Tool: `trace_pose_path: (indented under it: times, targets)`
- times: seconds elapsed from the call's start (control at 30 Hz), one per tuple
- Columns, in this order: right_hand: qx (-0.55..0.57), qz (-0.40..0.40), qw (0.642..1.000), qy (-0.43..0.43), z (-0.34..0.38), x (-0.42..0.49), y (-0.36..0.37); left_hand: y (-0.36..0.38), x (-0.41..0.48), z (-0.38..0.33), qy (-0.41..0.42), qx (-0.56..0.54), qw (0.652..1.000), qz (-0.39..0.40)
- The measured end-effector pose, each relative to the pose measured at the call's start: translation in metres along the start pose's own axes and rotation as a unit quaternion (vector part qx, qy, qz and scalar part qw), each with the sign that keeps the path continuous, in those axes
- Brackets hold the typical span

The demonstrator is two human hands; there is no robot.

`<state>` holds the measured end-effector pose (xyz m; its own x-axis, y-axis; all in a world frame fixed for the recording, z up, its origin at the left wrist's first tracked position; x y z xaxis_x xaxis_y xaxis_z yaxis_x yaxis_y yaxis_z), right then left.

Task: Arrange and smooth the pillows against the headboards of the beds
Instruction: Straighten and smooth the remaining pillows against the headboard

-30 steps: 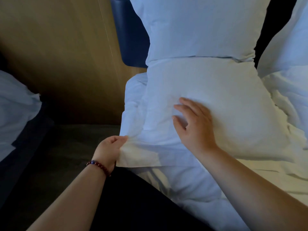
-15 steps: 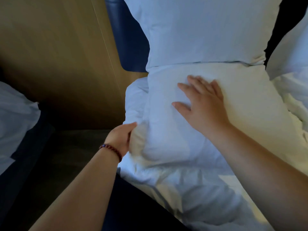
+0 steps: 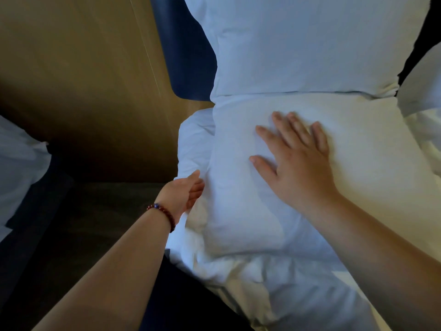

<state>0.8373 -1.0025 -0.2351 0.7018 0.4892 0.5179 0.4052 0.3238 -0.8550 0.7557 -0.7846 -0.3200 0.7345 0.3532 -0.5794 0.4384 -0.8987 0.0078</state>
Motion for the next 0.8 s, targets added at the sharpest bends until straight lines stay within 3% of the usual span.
trace_pose_path:
  times: [0.13, 0.3, 0.4, 0.53, 0.7, 0.8]
  targets:
    - [-0.016, -0.005, 1.0, 0.002, 0.005, -0.001, 0.002, -0.003, 0.007, 0.0, -0.016, 0.007, 1.0, 0.01]
    - [-0.026, 0.017, 0.999, -0.012, 0.009, 0.006, -0.002, 0.015, 0.012, -0.011, -0.026, -0.074, 0.994, 0.071]
    - [-0.031, 0.025, 0.999, -0.011, 0.004, 0.017, -0.004, 0.009, 0.015, -0.008, 0.006, -0.141, 0.99, 0.008]
    - [-0.056, 0.05, 0.997, -0.011, 0.004, 0.011, 0.008, -0.014, -0.001, 0.004, 0.056, -0.102, 0.987, -0.115]
    - [-0.039, 0.04, 0.998, -0.02, 0.005, 0.024, -0.001, -0.005, 0.014, -0.021, 0.031, -0.122, 0.992, 0.014]
    - [-0.022, 0.004, 0.996, -0.087, 0.004, 0.051, -0.006, 0.014, 0.04, -0.048, 0.0, -0.126, 0.989, 0.082]
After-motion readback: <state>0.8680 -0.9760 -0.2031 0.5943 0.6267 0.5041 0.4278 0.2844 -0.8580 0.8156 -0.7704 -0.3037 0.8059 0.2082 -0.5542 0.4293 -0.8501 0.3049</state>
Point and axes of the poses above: each hand's wrist, its own x-axis towards the middle knuckle, its own y-axis out of the palm, z = x × y, the point moved 2 cm from there along x, towards the middle knuckle
